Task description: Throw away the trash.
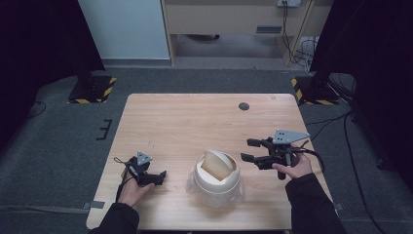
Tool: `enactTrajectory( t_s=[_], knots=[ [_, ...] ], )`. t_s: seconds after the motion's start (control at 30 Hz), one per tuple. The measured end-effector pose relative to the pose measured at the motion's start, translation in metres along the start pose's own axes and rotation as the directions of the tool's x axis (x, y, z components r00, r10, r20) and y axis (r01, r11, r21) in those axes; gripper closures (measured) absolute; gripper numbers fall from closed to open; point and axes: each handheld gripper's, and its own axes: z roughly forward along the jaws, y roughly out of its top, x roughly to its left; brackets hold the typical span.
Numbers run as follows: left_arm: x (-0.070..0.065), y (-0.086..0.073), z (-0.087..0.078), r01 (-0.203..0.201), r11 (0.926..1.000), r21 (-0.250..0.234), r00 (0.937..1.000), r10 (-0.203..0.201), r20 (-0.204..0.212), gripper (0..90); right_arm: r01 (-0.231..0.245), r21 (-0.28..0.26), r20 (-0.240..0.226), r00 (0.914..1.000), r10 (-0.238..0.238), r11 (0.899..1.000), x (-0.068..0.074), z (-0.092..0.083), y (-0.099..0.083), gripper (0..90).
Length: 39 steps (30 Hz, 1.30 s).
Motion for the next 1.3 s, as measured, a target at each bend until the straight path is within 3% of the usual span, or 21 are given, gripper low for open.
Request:
enactTrajectory(
  t_s=[0.3, 0.6, 0.73, 0.83, 0.97, 1.2, 1.3],
  knots=[
    [0.000, 0.000, 0.000, 0.000, 1.0000, 0.000, 1.0000, 0.000, 0.000, 0.0, -0.067, 0.066, 0.114, 0.9917, 0.059, 0.996, -0.023, -0.005, -0.025, 25.8],
    [0.000, 0.000, 0.000, 0.000, 1.0000, 0.000, 1.0000, 0.000, 0.000, 0.0, -0.155, 0.155, 0.248, 0.9622, 0.113, 0.976, -0.043, -0.008, -0.053, 20.4],
    [0.000, 0.000, 0.000, 0.000, 1.0000, 0.000, 1.0000, 0.000, 0.000, 0.0, -0.205, 0.200, 0.343, 0.9307, 0.128, 0.958, -0.053, -0.011, -0.066, 18.1],
    [0.000, 0.000, 0.000, 0.000, 1.0000, 0.000, 1.0000, 0.000, 0.000, 0.0, -0.237, 0.206, 0.389, 0.9102, 0.143, 0.949, -0.060, -0.016, -0.075, 17.1],
    [0.000, 0.000, 0.000, 0.000, 1.0000, -0.001, 1.0000, 0.000, 0.000, 0.0, -0.275, 0.216, 0.460, 0.8750, 0.151, 0.937, -0.071, -0.023, -0.088, 14.5],
    [0.000, 0.000, 0.000, 0.000, 1.0000, -0.001, 1.0000, 0.000, 0.000, 0.0, -0.334, 0.238, 0.547, 0.8218, 0.159, 0.912, -0.081, -0.034, -0.104, 12.4],
    [0.000, 0.000, 0.000, 0.000, 1.0000, -0.001, 1.0000, 0.000, 0.000, 0.0, -0.345, 0.261, 0.573, 0.8070, 0.143, 0.902, -0.083, -0.036, -0.108, 11.7]
  ],
)
